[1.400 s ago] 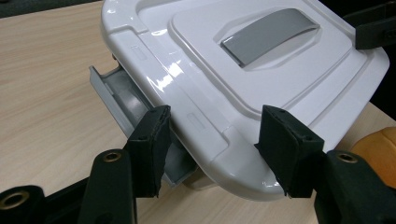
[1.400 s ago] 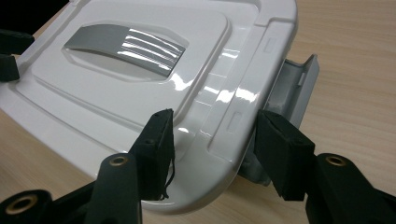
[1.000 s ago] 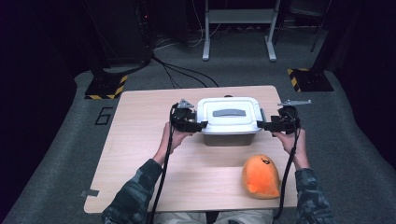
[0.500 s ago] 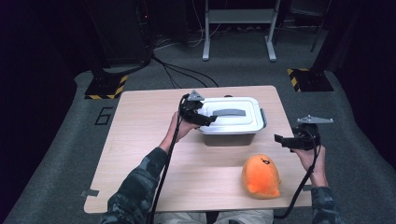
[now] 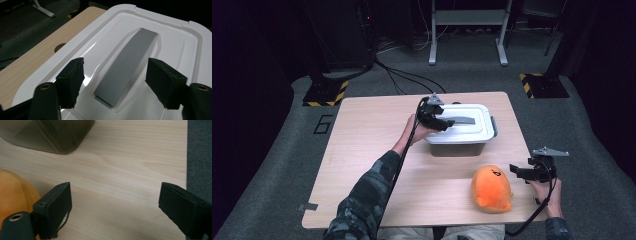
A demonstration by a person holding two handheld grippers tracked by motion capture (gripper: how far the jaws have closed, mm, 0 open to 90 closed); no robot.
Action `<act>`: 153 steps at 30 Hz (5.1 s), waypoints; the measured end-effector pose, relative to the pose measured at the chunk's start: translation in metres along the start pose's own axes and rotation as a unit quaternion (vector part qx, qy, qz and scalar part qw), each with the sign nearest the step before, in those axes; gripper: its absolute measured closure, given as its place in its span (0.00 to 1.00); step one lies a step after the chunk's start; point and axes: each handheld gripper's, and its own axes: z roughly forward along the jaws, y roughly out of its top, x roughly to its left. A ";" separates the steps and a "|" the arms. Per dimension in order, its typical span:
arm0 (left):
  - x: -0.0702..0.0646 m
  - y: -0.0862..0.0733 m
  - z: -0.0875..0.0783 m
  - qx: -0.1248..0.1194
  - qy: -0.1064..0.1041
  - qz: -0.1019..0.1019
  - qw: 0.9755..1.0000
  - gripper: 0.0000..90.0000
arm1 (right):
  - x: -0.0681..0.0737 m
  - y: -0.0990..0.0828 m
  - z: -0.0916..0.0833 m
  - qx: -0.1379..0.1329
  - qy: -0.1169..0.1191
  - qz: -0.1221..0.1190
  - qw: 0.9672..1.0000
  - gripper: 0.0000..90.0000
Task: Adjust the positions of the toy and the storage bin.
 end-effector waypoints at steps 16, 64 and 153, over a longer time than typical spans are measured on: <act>0.002 -0.002 0.003 0.011 -0.031 -0.003 0.999 0.61 | 0.006 -0.015 0.012 -0.002 -0.027 -0.016 1.000 0.14; -0.026 -0.044 -0.057 0.020 0.028 -0.044 0.998 0.71 | 0.012 -0.024 0.022 0.028 -0.081 -0.026 0.996 0.14; -0.042 -0.067 -0.118 0.004 0.029 -0.054 0.998 0.21 | 0.012 -0.022 0.023 0.031 -0.087 -0.016 0.996 0.11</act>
